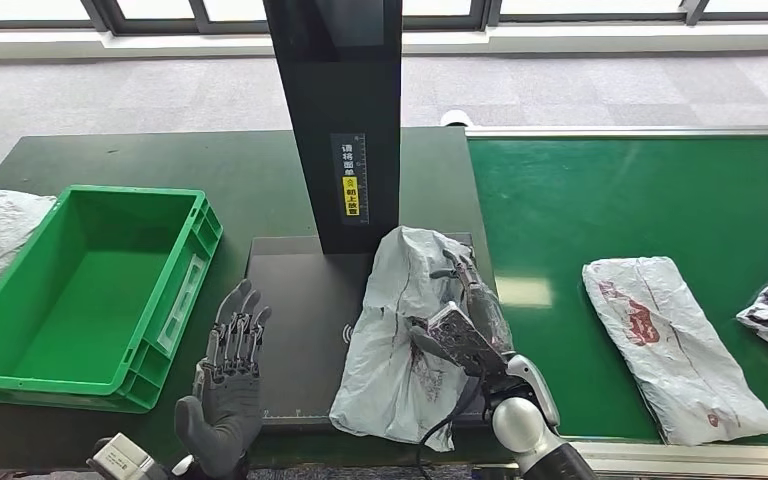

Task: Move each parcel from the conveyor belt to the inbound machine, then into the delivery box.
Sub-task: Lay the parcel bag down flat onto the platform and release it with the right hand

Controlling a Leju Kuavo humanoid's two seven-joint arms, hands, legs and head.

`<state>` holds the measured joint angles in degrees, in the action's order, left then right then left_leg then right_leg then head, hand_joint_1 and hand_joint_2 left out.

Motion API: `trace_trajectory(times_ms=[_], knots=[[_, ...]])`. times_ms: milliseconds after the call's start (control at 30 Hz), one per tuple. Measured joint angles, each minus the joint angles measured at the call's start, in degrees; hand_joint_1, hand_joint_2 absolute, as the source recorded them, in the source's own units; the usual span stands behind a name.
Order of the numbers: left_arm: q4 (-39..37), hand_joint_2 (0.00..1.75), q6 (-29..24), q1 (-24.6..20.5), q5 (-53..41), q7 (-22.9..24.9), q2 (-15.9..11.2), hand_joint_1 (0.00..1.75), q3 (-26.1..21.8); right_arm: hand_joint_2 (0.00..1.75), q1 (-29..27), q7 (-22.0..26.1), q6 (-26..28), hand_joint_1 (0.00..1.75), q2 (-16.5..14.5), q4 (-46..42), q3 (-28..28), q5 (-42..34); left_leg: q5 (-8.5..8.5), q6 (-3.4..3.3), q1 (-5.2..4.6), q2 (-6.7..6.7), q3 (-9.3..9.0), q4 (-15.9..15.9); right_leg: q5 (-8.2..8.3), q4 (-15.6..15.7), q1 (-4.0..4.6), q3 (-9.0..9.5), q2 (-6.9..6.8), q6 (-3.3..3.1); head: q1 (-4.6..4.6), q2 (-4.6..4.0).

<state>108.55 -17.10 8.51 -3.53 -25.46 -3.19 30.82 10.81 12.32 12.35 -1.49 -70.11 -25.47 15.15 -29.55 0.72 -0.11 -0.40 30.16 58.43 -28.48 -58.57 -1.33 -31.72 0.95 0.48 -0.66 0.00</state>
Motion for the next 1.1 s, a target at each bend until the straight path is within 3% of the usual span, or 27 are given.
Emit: trace_trajectory(times_ms=[333,900,1100], knots=[[-0.23,0.0,-2.41,-0.05,-2.35,1.63,1.02,0.0,0.0,1.75,-2.97,0.17,-2.02,0.0,0.09,-6.1,0.01,-1.8,0.0,0.0,0.0,0.02,0.01,0.0,0.0,0.0,0.0,-0.02,0.0,0.0,0.0,0.0],[-0.42,0.0,-2.65,-0.08,-2.56,1.61,1.34,0.0,0.0,1.75,-3.58,0.07,-2.26,0.0,0.18,-7.39,0.01,-1.98,0.0,0.0,0.0,0.02,0.01,0.0,0.02,0.0,0.0,-0.02,0.0,-0.01,0.0,0.0],[-0.7,0.0,-2.69,-0.65,-5.26,3.93,1.39,0.0,0.25,1.75,-5.25,-3.53,-5.59,0.0,0.62,-9.98,0.01,-4.62,0.01,-0.01,0.0,-0.01,0.01,0.01,0.02,0.01,0.0,-0.01,-0.01,-0.01,0.0,0.0]])
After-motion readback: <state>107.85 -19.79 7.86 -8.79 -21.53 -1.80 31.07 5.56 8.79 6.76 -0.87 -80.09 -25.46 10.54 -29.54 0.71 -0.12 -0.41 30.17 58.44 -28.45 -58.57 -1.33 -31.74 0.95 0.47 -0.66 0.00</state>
